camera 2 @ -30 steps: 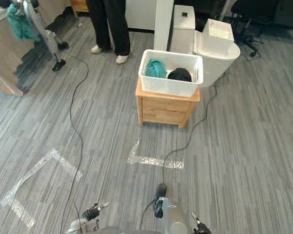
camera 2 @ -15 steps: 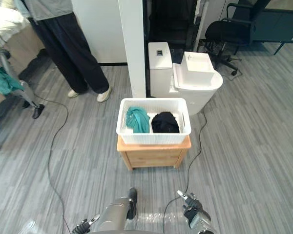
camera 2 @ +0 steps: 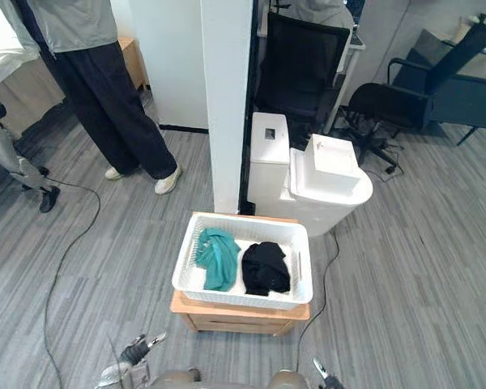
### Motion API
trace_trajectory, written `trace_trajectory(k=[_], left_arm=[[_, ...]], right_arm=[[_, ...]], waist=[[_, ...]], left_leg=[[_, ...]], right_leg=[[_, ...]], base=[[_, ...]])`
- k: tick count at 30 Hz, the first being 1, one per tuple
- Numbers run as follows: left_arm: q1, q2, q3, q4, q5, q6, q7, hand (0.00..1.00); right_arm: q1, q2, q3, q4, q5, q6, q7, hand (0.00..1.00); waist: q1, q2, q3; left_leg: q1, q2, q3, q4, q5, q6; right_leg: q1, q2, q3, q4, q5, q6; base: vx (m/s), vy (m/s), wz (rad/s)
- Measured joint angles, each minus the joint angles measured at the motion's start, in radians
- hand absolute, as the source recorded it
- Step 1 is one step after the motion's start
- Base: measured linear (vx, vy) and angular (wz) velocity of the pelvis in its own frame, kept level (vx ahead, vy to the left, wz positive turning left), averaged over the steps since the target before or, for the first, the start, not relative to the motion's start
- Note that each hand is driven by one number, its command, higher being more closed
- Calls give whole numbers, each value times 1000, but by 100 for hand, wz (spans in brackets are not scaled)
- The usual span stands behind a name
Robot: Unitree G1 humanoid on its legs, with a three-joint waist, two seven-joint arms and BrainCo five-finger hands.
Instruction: Pick up the laundry basket with both hands and put the clothes into the washing machine.
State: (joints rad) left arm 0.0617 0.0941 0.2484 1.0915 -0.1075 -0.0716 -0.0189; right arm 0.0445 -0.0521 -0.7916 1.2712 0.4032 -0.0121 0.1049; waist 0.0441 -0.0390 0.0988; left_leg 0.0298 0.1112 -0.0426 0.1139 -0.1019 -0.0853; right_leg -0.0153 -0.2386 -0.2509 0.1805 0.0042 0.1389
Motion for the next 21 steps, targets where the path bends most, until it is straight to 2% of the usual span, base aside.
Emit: trace_trajectory(k=[1, 3, 5, 6, 8, 10, 12, 15, 16, 20, 21], left_arm=[[2, -16, 11, 1, -3, 0, -1, 0], [5, -34, 30, 7, -9, 0, -3, 0], [11, -33, 34, -3, -42, -5, -3, 0], [12, -33, 36, -6, -49, -6, -3, 0], [90, -34, 78, -164, -106, -7, -5, 0], [139, -34, 109, -288, -136, -10, -13, 0], [205, -19, 160, -444, -148, -20, -23, 0], [224, 36, 198, -542, -146, -22, -23, 0], [222, 66, 198, -568, -143, -22, -22, 0], [162, 130, 195, -616, -117, -24, -21, 0], [116, 139, 192, -629, -115, -26, -21, 0]], right_arm=[[0, -14, -38, -1, 0, 0, 2, 0], [4, -36, -66, -2, 2, 1, 3, 0], [17, -52, -47, -55, 58, -8, 2, 0], [17, -53, -43, -70, 66, -9, 1, 0], [41, -46, 47, -325, 124, -22, -6, 0], [76, -46, 59, -515, 127, -32, -24, 0], [103, -57, 58, -713, 122, -66, -46, 0], [89, -92, 66, -800, 104, -90, -63, 0], [73, -101, 81, -816, 89, -89, -64, 0], [24, -137, 193, -837, 34, -74, -58, 0], [6, -160, 231, -837, 21, -62, -57, 0]], waist=[[-1, 22, -4], [-5, 40, -10], [-4, 58, -24], [-4, 60, -25], [-5, 51, -31], [-5, 58, -39], [-3, 51, -54], [2, 42, -62], [3, 33, -69], [9, 33, -67], [26, 33, -63]], left_leg=[[-1, 26, -9, -24, 14, -21], [2, 61, -27, -50, 29, -44], [15, 92, -32, -76, 41, -63], [16, 94, -31, -79, 42, -65], [-6, 91, -16, -82, 45, -70], [-24, 90, -14, -87, 42, -69], [-36, 86, -11, -106, 43, -76], [-47, 82, -9, -114, 47, -77], [-55, 82, -7, -115, 51, -78], [-73, 78, 11, -115, 69, -77], [-83, 78, 14, -113, 74, -76]], right_leg=[[24, 31, -30, -56, 0, 0], [55, 72, -59, -114, 0, 0], [73, 106, -78, -140, -1, 0], [74, 109, -78, -144, -1, 0], [66, 114, -76, -180, -12, 15], [55, 115, -78, -188, -18, 10], [41, 115, -79, -207, -15, 4], [31, 114, -81, -222, -9, -3], [28, 113, -80, -224, -7, -4], [8, 110, -74, -240, 26, 5], [-10, 110, -68, -241, 34, 3]], base=[[165, -406, 7], [96, -310, 17], [28, -192, 10], [-35, -119, -6], [-96, -100, -19], [-113, -40, -2], [-67, -4, 2], [-14, 3, 3], [0, 0, 0], [77, 15, -8], [93, 9, -13]])
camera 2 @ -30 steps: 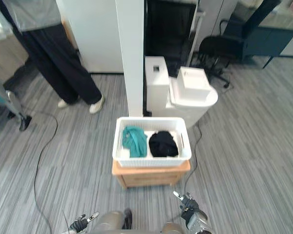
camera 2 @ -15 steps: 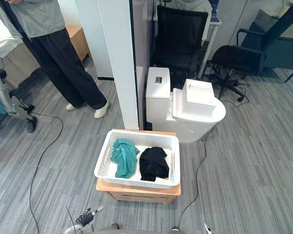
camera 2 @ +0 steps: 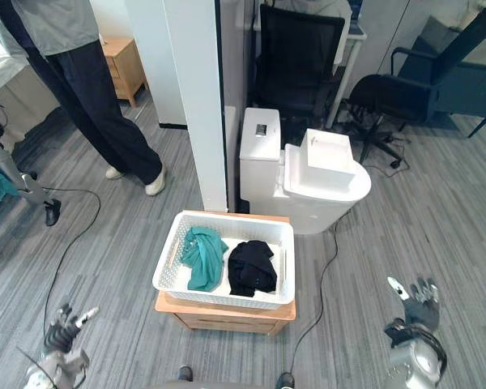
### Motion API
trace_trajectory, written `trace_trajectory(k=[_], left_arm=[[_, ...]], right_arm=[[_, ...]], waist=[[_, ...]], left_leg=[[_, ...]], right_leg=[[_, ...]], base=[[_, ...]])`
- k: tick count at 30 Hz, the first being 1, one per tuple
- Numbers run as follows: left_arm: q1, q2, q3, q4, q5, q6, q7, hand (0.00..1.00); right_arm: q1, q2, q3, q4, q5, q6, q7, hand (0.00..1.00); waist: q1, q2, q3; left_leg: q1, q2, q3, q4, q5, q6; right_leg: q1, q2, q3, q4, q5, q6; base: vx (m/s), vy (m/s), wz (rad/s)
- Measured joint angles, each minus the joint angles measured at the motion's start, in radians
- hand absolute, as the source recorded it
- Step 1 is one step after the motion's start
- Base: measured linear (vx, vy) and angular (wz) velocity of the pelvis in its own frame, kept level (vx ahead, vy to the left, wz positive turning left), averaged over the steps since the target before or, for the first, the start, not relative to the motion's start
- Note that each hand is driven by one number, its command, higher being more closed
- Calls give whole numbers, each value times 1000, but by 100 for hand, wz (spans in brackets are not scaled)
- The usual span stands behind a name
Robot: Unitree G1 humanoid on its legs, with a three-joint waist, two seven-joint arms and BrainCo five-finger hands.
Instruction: Pick up the laundry basket with both hands and put the clothes into the washing machine.
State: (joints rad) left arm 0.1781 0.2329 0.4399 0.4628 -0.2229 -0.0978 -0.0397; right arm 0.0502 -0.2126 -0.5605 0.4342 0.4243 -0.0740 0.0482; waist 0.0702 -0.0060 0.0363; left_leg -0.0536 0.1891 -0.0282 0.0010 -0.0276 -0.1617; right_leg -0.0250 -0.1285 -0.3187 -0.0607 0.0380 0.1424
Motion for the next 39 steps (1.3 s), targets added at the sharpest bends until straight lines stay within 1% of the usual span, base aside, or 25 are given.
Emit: trace_trajectory(k=[1, 2, 4, 6, 7, 8, 11, 13, 14, 16, 18, 19, 20, 23, 25, 28, 33, 34, 35, 37, 39], left_arm=[[-44, 11, -10, -1, 0, -2, 1, 0], [-65, 20, -20, -1, 1, -2, 2, 0], [-143, 54, -89, -1, 4, -2, 3, 0], [-202, 61, -138, -1, 22, -2, 3, 0], [-218, 64, -156, -1, 26, -2, 4, 0], [-267, 70, -199, 0, 44, 0, 7, 0], [-343, 69, -259, 1, 69, 4, 21, 0], [-410, 69, -300, 7, 80, 7, 23, 0], [-457, 72, -317, 28, 80, 7, 30, 0], [-522, 80, -327, 83, 80, 8, 45, 0], [-592, 98, -344, 139, 80, 26, 61, 0], [-603, 105, -353, 146, 80, 28, 66, 0], [-632, 111, -363, 167, 80, 33, 67, 0], [-680, 125, -373, 210, 80, 44, 78, 0], [-729, 161, -403, 264, 81, 53, 92, 0], [-803, 167, -425, 304, 88, 55, 104, 0], [-978, 186, -478, 431, 122, 61, 115, 0], [-1016, 194, -479, 445, 129, 66, 120, 0], [-1054, 206, -479, 464, 134, 71, 135, 0], [-1079, 221, -480, 476, 138, 72, 147, 0], [-1111, 232, -480, 486, 140, 73, 156, 0]], right_arm=[[-30, -26, 34, 1, -13, 14, 5, 0], [-53, -41, 54, 4, -16, 18, 10, 0], [-126, -105, 138, 16, -28, 25, 22, 0], [-178, -128, 192, 21, -40, 35, 25, 0], [-194, -128, 208, 23, -45, 40, 26, 0], [-231, -128, 250, 25, -54, 46, 36, 0], [-288, -126, 314, 35, -62, 62, 44, 0], [-327, -123, 358, 59, -62, 64, 45, 0], [-352, -120, 380, 69, -62, 74, 44, 0], [-399, -109, 417, 86, -61, 84, 44, 0], [-442, -101, 452, 93, -61, 86, 44, 0], [-449, -96, 460, 93, -61, 86, 44, 0], [-458, -81, 462, 93, -61, 90, 44, 0], [-467, -65, 484, 96, -61, 102, 39, 0], [-503, -56, 494, 103, -61, 101, 33, 0], [-559, -49, 500, 134, -60, 90, 19, 0], [-711, -36, 518, 213, -60, 78, 1, 0], [-749, -36, 527, 221, -60, 74, -8, 0], [-787, -30, 530, 228, -60, 71, -22, 0], [-816, -30, 530, 246, -59, 60, -27, 0], [-837, -28, 531, 259, -58, 51, -29, 0]], waist=[[3, 1, 13], [1, 2, 26], [1, 2, 72], [1, -3, 104], [2, -8, 110], [4, -15, 140], [8, -18, 204], [25, -17, 249], [29, -15, 276], [31, -19, 309], [35, -21, 351], [38, -22, 361], [50, -25, 373], [54, -38, 381], [51, -58, 392], [49, -70, 399], [42, -83, 416], [38, -85, 420], [26, -86, 420], [25, -86, 421], [25, -89, 425]], left_leg=[[-13, 0, 2, 6, 1, 0], [-15, 0, 2, 11, 1, 0], [-21, 1, 4, 19, 0, 0], [-30, 1, 4, 26, 0, 0], [-42, 1, 5, 34, 0, 0], [-66, 1, 4, 51, 0, 0], [-93, 2, 3, 84, 0, 0], [-116, 2, 3, 111, 0, 1], [-131, 2, 2, 127, -2, 2], [-157, 2, 0, 149, -5, 7], [-187, 2, -2, 181, -7, 10], [-194, 2, -2, 188, -8, 10], [-210, 3, -3, 197, -8, 11], [-257, 4, -10, 221, -7, 10], [-287, 5, -14, 242, -8, 10], [-325, 5, -23, 264, -8, 10], [-389, 17, -23, 301, -8, 10], [-413, 22, -25, 311, -8, 10], [-441, 24, -31, 319, -8, 9], [-457, 27, -27, 325, -7, 9], [-467, 31, -24, 332, -7, 9]], right_leg=[[-13, 1, 8, 0, 6, 2], [-14, 1, 12, 0, 8, 1], [-15, 2, 17, 1, 15, -4], [-23, 2, 19, 5, 16, -7], [-34, 2, 19, 8, 16, -7], [-51, 1, 20, 14, 18, -9], [-77, -2, 22, 45, 18, -10], [-97, -6, 22, 68, 18, -10], [-108, -8, 21, 79, 18, -10], [-130, -9, 21, 95, 18, -10], [-154, -12, 21, 117, 20, -12], [-158, -12, 21, 118, 21, -14], [-172, -11, 22, 120, 25, -18], [-206, -11, 20, 126, 32, -25], [-226, -9, 20, 126, 43, -29], [-250, -7, 20, 121, 58, -28], [-281, 13, 22, 74, 99, -39], [-296, 18, 22, 70, 106, -47], [-313, 23, 22, 57, 119, -47], [-330, 25, 24, 54, 129, -44], [-334, 30, 27, 44, 138, -48]], base=[[73, 2, -12], [34, -2, -9], [0, 0, 0], [-10, -2, 2], [-47, -8, -2], [-48, -10, -1], [-86, -10, -1], [-128, -12, -1], [-127, -14, 3], [-136, -9, 1], [-179, -4, -1], [-216, -3, -3], [-140, -3, -2], [-88, 2, 1], [-72, 6, -2], [-55, 12, 1], [-70, 3, -8], [-85, -11, -9], [-49, -10, -4], [-19, -6, -9], [1, -5, -10]])
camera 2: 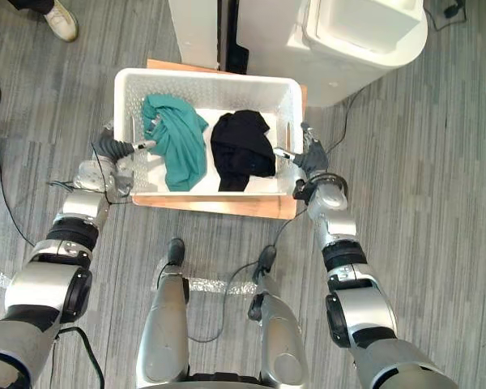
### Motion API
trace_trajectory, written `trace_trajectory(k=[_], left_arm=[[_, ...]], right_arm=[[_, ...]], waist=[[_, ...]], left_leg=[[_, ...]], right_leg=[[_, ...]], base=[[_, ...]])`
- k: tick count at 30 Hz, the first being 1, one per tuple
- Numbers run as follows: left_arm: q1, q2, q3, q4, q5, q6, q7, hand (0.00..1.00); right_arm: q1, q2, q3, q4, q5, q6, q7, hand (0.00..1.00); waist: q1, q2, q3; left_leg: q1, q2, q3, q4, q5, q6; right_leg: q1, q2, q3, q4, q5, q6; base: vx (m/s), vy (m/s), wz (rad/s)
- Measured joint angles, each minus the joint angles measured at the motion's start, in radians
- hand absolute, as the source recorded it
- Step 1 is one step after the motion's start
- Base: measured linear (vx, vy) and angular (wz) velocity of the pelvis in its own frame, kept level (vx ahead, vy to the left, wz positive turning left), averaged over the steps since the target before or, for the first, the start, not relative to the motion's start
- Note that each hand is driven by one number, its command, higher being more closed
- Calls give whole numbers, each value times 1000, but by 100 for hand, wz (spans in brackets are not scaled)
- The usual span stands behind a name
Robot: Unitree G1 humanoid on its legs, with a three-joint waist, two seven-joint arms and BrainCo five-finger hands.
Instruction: Pick up the laundry basket with both hands and put the clothes into the washing machine.
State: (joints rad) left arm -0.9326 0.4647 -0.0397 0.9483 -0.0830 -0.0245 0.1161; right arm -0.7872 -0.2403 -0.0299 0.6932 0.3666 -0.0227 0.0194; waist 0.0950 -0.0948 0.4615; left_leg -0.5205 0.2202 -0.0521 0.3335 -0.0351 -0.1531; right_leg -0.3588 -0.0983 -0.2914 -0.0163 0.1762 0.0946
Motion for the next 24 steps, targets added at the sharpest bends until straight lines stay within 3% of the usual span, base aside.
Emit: trace_trajectory(k=[4, 15, 16, 18, 19, 24], left_arm=[[-75, 30, -10, 5, 16, 0, 6, 0], [-159, 49, 4, 21, 16, 7, 22, 0], [-164, 45, 4, 21, 16, 7, 22, 100], [-174, 38, 13, 20, 15, 7, 22, 100], [-179, 29, 12, 20, 15, 7, 22, 100], [-194, 18, 46, 11, 14, 18, 40, 100]], right_arm=[[-38, 6, -1, 8, 11, -18, -13, 0], [-128, -2, -31, 71, 20, -49, -16, 0], [-133, -2, -36, 77, 21, -49, -16, 0], [-136, 0, -45, 77, 28, -49, -16, 0], [-140, -2, -50, 80, 32, -49, -16, 100], [-168, 0, -50, 108, 41, -49, -15, 100]], waist=[[0, -11, 7], [-2, -10, 9], [1, -10, 9], [2, -10, 9], [3, -10, 9], [4, -10, 9]], left_leg=[[-43, 11, -4, 23, -3, -4], [-137, 26, -20, 69, -15, -11], [-141, 26, -21, 69, -17, -13], [-150, 27, -24, 71, -17, -13], [-154, 28, -24, 73, -17, -14], [-173, 39, -25, 92, -17, -15]], right_leg=[[-29, 12, 6, -10, 14, 4], [-89, 25, 4, -22, 31, -3], [-92, 25, 1, -22, 31, -3], [-97, 25, -7, -21, 31, -3], [-100, 25, -9, -21, 31, -3], [-106, 26, -20, -21, 34, 1]], base=[[6, -7, -8], [-2, 3, -3], [0, 0, 0], [5, 10, 4], [0, 0, 0], [7, 3, 0]])
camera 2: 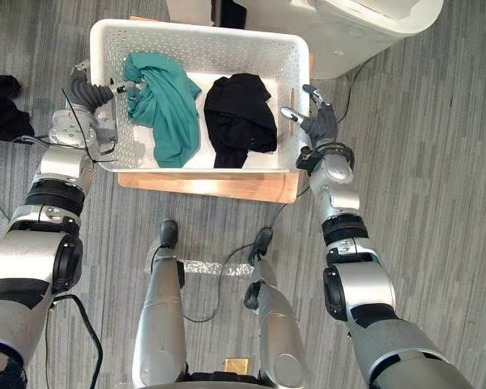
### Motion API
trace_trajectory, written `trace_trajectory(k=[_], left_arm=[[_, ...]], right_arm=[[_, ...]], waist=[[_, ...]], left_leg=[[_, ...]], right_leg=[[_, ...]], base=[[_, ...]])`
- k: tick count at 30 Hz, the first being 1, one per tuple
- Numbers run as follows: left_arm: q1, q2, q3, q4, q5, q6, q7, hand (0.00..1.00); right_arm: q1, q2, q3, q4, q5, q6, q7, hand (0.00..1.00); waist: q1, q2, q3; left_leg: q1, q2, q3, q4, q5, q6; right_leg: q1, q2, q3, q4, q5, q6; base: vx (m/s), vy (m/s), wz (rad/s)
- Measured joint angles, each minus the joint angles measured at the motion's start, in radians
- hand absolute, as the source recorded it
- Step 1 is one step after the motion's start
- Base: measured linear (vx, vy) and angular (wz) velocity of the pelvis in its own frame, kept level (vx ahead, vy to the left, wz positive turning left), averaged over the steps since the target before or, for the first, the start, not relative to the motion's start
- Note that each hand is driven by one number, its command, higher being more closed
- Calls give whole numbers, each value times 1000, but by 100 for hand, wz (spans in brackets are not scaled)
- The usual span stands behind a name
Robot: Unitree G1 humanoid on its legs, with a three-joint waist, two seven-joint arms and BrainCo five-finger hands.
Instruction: Pick up the laundry basket with both hands and put the clothes into the washing machine.
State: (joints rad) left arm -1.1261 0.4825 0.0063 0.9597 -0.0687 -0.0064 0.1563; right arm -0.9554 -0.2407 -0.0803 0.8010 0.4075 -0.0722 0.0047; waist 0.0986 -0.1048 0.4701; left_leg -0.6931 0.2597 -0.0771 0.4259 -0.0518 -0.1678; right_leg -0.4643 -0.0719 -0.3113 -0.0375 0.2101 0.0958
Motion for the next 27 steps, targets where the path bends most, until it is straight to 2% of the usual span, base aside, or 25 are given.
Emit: trace_trajectory(k=[5, 9, 16, 27], left_arm=[[-29, 0, 9, 0, 0, 4, 23, 100], [-46, -8, 11, -3, 0, 11, 22, 100], [-50, -31, 36, -2, 0, 41, 22, 100], [10, -82, 46, 3, -1, 46, 22, 100]], right_arm=[[-6, -30, 0, 66, 44, 6, -2, 100], [10, -6, 22, 100, 65, 47, 39, 100], [12, -1, 41, 133, 63, 77, 42, 100], [50, 8, 42, 196, 34, 98, 40, 100]], waist=[[15, 0, 0], [22, 0, 0], [24, 4, -2], [28, 11, -5]], left_leg=[[-8, 7, -1, 9, 0, 0], [-8, 11, 2, 10, 0, -1], [6, 17, 3, 13, 0, -1], [104, 3, 23, -34, 6, -7]], right_leg=[[-2, 2, -17, 1, 7, 1], [-2, 5, -19, 1, 8, 2], [18, 8, -27, 0, 8, 2], [97, -2, -34, -19, 5, -1]], base=[[39, 7, 0], [48, 10, -1], [6, 1, 0], [42, 11, 3]])
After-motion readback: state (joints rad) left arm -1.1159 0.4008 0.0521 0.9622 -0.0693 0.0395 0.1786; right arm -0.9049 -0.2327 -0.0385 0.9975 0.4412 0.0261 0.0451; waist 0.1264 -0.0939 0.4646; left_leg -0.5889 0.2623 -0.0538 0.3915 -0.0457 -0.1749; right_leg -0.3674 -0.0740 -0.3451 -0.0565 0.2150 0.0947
